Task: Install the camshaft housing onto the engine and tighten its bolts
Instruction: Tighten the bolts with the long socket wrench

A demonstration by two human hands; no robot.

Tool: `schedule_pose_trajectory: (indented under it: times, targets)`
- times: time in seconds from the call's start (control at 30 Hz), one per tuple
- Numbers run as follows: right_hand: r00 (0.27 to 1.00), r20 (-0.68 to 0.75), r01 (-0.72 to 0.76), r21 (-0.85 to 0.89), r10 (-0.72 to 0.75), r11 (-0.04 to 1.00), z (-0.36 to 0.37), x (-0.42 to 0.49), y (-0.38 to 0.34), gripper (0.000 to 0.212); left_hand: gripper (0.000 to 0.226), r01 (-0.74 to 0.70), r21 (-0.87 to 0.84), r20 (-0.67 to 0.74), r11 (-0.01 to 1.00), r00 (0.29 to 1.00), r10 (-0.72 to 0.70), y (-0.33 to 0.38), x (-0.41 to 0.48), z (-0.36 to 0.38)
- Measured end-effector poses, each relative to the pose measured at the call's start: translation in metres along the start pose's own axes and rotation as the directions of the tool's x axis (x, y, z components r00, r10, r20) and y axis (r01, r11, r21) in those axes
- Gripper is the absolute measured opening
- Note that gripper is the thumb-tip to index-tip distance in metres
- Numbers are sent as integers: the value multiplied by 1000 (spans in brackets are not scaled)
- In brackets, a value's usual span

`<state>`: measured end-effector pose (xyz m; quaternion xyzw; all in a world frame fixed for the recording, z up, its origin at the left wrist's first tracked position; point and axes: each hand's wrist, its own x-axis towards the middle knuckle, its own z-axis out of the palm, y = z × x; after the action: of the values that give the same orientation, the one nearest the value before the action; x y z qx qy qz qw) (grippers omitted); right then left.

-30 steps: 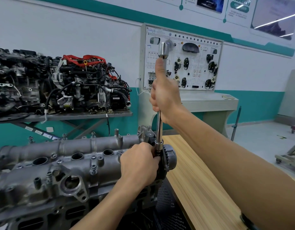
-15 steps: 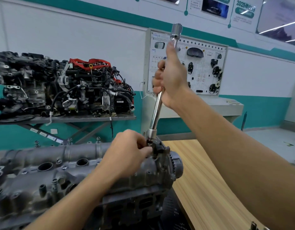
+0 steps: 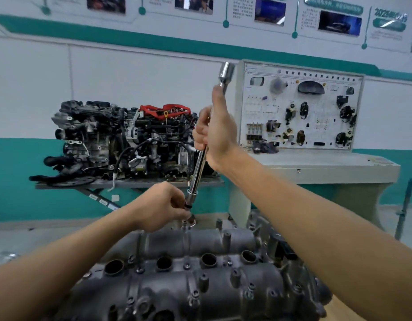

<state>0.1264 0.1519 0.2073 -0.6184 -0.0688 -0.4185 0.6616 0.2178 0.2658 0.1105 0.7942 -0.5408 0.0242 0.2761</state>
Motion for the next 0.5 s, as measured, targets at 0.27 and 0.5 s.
schedule_pose_trajectory:
  times: [0.27, 0.5]
  targets:
    - [994, 102, -38, -117, 50, 992, 15, 19, 24, 58, 23, 27, -184, 29, 983, 999, -22, -23, 10, 13]
    - [998, 57, -26, -32, 27, 999, -1, 19, 43, 56, 17, 79, -192, 43, 978, 996, -72, -29, 11, 20]
